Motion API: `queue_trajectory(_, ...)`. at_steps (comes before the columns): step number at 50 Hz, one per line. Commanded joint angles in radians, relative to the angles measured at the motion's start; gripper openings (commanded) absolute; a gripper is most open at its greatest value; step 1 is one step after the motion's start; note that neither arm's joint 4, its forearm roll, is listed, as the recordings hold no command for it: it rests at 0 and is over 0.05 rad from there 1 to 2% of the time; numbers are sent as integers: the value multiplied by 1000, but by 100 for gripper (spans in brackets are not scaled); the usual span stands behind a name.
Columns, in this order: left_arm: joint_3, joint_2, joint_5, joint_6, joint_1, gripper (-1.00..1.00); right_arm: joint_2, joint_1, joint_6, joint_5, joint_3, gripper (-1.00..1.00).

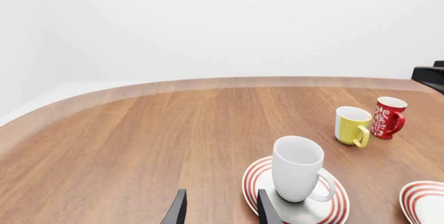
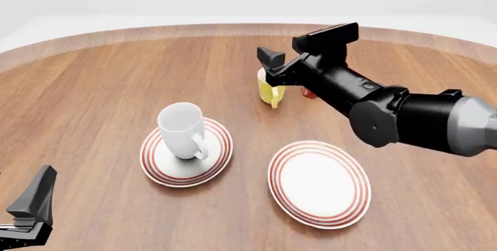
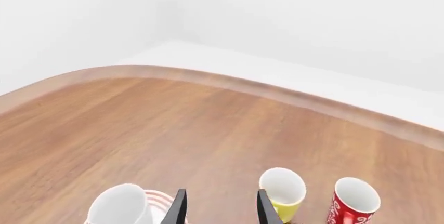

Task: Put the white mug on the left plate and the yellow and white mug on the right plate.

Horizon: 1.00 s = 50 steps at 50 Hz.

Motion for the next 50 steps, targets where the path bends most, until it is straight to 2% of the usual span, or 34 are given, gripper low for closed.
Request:
queue_trajectory(1,0,0,0,0,0,100,22,-54,0,0,-19,100)
queue_trajectory(12,0,0,0,0,0,100,67,-95,3,8,-51,100)
queue_trajectory(13,0,0,0,0,0,100,80,-106,18,17,-63,100)
queue_trajectory(23,0,0,0,0,0,100,122,-133,33,41,-98,100)
queue_trajectory(32,0,0,0,0,0,100,176,-165,96,89,-146,100)
queue_trajectory(42,0,0,0,0,0,100,202,-171,122,109,-171,100)
queue_trajectory(50,0,0,0,0,0,100,246,-179,167,147,-216,100)
